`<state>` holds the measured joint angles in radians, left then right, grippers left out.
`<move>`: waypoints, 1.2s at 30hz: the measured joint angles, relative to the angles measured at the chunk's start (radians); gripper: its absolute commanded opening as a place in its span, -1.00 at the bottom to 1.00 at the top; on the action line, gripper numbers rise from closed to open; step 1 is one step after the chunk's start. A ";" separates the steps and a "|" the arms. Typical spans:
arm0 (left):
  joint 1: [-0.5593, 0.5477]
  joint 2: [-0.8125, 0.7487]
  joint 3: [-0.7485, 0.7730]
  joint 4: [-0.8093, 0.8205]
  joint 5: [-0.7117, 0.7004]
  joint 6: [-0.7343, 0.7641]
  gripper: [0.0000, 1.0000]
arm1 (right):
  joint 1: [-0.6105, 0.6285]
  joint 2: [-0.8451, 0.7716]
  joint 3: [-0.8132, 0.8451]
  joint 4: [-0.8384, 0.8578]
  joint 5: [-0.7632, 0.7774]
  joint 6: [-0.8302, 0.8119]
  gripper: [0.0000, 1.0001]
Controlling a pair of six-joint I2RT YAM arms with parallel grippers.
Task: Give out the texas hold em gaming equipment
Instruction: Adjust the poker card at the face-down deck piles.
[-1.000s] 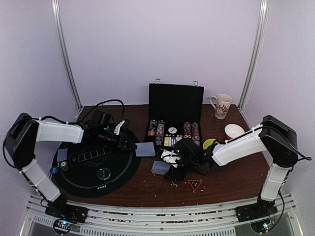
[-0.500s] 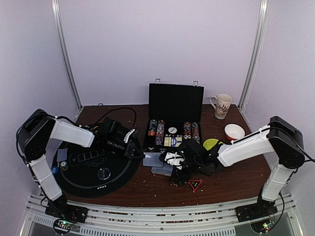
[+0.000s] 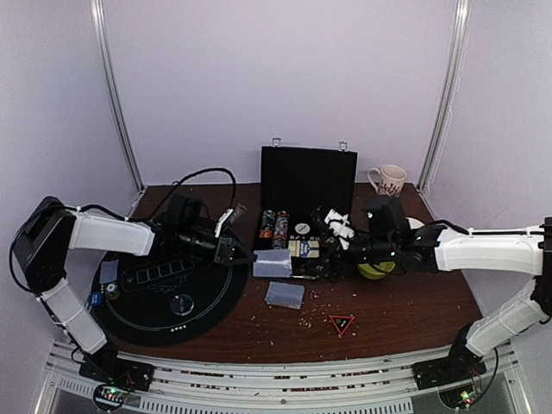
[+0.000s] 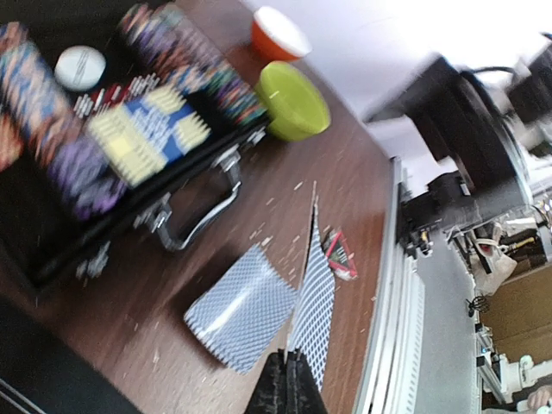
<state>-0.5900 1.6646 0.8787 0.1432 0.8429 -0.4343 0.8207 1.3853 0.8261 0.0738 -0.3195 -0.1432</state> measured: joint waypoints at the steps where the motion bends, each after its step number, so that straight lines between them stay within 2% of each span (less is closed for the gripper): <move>1: 0.000 -0.019 -0.003 0.028 0.013 0.002 -1.00 | -0.040 -0.021 0.004 0.028 -0.041 0.051 0.40; 3: 0.000 -0.061 -0.019 0.094 0.040 0.002 -1.00 | -0.111 -0.039 0.006 0.081 -0.118 0.156 0.31; 6: 0.000 -0.101 -0.042 0.163 0.074 -0.001 -1.00 | -0.153 -0.023 -0.003 0.156 -0.214 0.290 0.25; 12: 0.000 -0.109 -0.062 0.236 0.104 -0.012 -1.00 | -0.161 0.059 -0.071 0.381 -0.387 0.513 0.21; 16: 0.000 -0.109 -0.064 0.260 0.108 -0.020 -1.00 | -0.159 0.118 -0.085 0.503 -0.457 0.606 0.00; 26: 0.000 -0.109 -0.066 0.276 0.119 -0.024 -1.00 | -0.143 0.168 -0.081 0.563 -0.513 0.644 -0.04; 31: 0.000 -0.109 -0.066 0.276 0.122 -0.025 -1.00 | -0.131 0.184 -0.064 0.556 -0.517 0.635 -0.28; 36: 0.000 -0.109 -0.066 0.276 0.127 -0.025 -1.00 | -0.130 0.190 -0.064 0.543 -0.517 0.629 -0.34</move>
<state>-0.5900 1.5558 0.8127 0.4191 0.9703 -0.4591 0.6910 1.5753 0.7624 0.6170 -0.8360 0.4862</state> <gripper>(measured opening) 0.005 0.341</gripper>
